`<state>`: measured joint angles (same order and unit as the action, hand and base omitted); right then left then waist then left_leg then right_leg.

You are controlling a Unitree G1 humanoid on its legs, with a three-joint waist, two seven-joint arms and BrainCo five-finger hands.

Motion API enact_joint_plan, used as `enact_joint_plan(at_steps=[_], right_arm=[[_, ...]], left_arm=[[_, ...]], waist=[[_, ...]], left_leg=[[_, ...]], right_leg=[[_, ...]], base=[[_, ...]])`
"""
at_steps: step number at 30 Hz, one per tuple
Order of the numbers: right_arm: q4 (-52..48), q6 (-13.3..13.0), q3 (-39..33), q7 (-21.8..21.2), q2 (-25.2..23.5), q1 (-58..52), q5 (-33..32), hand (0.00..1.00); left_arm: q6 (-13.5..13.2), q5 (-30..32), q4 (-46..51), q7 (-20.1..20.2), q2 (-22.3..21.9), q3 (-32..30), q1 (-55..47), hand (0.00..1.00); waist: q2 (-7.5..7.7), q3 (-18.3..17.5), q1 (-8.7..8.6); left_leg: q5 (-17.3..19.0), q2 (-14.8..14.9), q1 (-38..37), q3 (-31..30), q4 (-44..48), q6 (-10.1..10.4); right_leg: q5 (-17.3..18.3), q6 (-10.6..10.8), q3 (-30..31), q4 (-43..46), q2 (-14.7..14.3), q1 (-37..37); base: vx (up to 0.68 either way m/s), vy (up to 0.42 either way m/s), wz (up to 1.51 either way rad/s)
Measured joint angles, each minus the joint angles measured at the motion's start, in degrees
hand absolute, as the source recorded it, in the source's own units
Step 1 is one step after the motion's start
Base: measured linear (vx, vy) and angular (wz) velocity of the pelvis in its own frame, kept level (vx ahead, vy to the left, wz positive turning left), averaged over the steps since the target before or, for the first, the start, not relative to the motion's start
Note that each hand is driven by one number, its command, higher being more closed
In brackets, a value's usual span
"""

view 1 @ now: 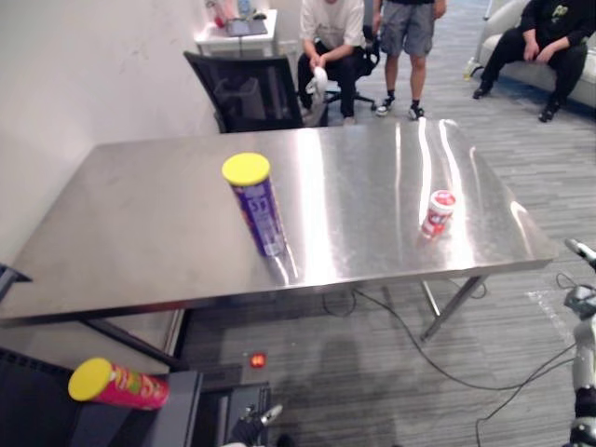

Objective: Put the gum and the chips on the shelf.

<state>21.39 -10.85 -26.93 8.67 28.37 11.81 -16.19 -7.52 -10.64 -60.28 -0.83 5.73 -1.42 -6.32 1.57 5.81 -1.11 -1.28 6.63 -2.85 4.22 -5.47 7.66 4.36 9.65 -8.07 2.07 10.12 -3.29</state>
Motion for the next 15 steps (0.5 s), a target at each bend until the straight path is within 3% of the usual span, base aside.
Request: enact_joint_plan(at_steps=[8, 15], right_arm=[[4.80, 0.68, 5.48, -1.71, 0.30, 4.56, -0.02, 0.00], [10.03, 0.92, 10.06, -2.03, 3.88, 11.77, -0.07, 0.00]], left_arm=[[-0.32, -0.66, 1.29, -0.23, 0.15, 0.81, -0.31, 0.00], [-0.80, -2.76, 3.27, -0.66, 0.17, 1.08, -0.31, 0.00]], waist=[[0.60, 0.47, 0.16], [0.57, 3.12, 0.19]], left_leg=[[-0.42, -0.13, 0.81, -0.89, -0.01, -0.14], [-1.09, -0.35, 2.20, -1.29, -0.01, -0.29]], right_leg=[[-0.06, 0.08, -0.94, 0.01, 0.10, 0.09], [-0.87, 0.06, -1.03, -0.10, 0.25, 1.18]], base=[[-0.01, 0.000, 0.07], [-0.01, 0.002, 0.02]])
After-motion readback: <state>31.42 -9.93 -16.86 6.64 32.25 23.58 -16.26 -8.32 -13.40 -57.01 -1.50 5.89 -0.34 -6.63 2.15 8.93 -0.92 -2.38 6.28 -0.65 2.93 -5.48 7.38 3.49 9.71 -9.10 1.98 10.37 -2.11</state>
